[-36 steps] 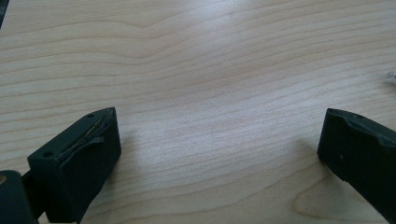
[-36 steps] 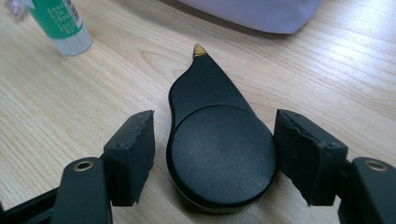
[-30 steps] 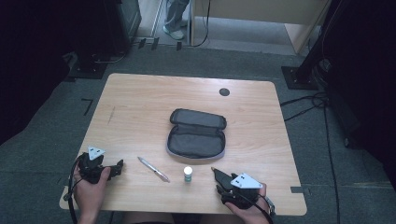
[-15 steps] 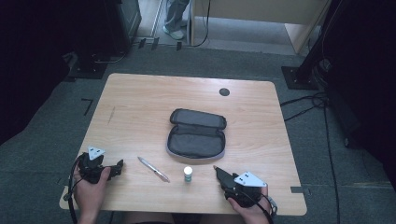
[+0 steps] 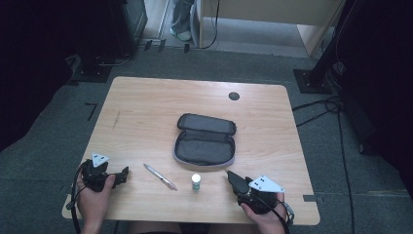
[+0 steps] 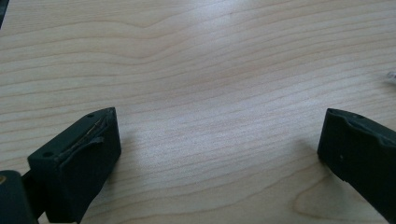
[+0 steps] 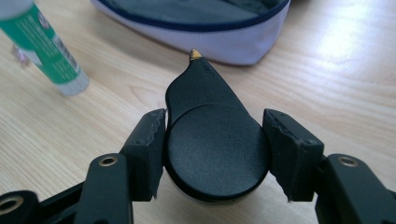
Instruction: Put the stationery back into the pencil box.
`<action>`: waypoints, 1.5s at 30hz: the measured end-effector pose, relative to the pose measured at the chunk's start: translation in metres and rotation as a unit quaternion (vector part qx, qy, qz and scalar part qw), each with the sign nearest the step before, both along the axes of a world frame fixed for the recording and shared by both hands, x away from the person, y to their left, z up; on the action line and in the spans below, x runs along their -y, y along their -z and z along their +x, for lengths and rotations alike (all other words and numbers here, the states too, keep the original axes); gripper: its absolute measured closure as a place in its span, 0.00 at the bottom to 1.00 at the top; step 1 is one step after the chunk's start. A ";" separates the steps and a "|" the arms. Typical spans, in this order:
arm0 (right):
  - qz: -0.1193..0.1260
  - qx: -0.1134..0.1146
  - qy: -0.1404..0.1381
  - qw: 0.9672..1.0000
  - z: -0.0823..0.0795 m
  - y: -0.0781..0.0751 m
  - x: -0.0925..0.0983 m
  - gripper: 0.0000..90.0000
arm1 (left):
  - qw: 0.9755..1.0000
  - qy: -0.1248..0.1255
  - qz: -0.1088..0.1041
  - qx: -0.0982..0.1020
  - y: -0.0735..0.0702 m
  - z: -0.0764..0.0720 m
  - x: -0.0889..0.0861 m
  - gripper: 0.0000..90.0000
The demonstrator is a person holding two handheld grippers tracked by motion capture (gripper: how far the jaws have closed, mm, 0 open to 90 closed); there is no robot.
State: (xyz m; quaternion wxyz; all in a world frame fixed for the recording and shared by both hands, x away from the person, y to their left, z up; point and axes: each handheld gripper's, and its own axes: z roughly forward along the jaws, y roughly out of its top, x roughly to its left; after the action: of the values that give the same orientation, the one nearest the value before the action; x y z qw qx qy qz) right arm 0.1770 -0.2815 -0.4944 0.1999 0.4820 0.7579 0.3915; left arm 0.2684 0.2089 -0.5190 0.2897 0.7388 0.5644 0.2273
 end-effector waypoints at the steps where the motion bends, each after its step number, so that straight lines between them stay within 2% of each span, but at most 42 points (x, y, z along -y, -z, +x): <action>1: 0.001 0.001 0.000 1.000 0.000 -0.002 0.000 0.46 | 1.000 0.000 0.000 0.000 0.000 0.000 0.000 0.00; 12: -0.004 0.016 0.001 1.000 0.007 -0.023 0.003 0.46 | 1.000 0.000 0.000 0.000 0.000 0.000 0.000 0.00; 23: -0.006 0.028 -0.001 1.000 0.029 -0.043 0.000 0.46 | 1.000 0.000 0.000 0.000 0.000 0.000 0.000 0.00; 29: -0.010 0.031 -0.011 0.999 0.050 -0.054 -0.005 0.46 | 1.000 0.000 0.000 0.000 0.000 0.000 0.000 0.00; 36: -0.011 0.030 -0.025 0.999 0.074 -0.060 -0.017 0.46 | 1.000 0.000 0.000 0.000 0.000 0.000 0.000 0.00; 40: -0.014 0.027 -0.032 0.999 0.084 -0.060 -0.023 0.46 | 1.000 0.000 0.000 0.000 0.000 0.000 0.000 0.00; 45: -0.016 0.015 -0.044 0.999 0.104 -0.053 -0.035 0.46 | 1.000 0.000 0.000 0.000 0.000 0.000 0.000 0.00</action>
State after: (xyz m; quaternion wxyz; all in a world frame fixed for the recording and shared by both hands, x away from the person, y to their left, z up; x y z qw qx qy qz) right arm 0.2806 -0.2468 -0.4417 0.2021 0.4391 0.7814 0.3948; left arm 0.2684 0.2090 -0.5190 0.2893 0.7390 0.5644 0.2273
